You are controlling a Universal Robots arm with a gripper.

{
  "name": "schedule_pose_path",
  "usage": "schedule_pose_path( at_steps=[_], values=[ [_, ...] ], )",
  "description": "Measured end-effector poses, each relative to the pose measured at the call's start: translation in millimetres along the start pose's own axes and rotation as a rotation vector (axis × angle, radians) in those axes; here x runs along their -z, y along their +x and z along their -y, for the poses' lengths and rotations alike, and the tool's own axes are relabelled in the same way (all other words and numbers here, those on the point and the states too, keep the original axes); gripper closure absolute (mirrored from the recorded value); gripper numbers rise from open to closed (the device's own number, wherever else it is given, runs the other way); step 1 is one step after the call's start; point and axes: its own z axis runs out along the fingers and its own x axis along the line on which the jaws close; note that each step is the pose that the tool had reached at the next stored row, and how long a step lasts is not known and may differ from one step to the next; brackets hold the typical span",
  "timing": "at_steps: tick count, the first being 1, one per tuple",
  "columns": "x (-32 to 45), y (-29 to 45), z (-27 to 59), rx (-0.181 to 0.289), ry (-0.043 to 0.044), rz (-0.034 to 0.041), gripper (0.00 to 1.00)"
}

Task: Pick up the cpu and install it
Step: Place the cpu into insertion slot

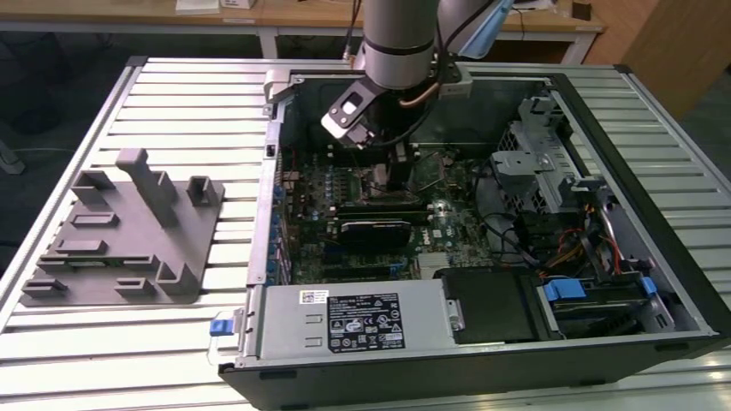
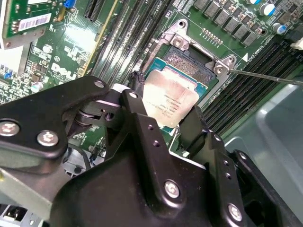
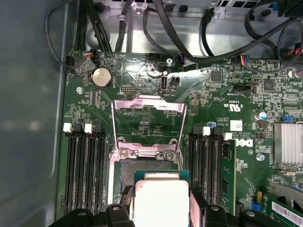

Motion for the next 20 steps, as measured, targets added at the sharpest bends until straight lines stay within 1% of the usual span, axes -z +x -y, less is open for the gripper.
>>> schedule_pose_path(
  at_steps=[3,8,15,16,20],
  values=[
    [-2.1,1.0,0.1,-0.007,0.0001,0.0005,0.46],
    [-2.3,1.0,0.1,-0.009,0.0001,0.0012,0.46],
    [-6.6,2.1,0.4,-0.008,0.0004,0.0188,0.46],
    [-7.1,2.4,0.4,-0.008,0.0004,0.0200,0.46],
    [-8.8,5.0,0.8,-0.007,0.0003,0.0202,0.46]
  ],
)
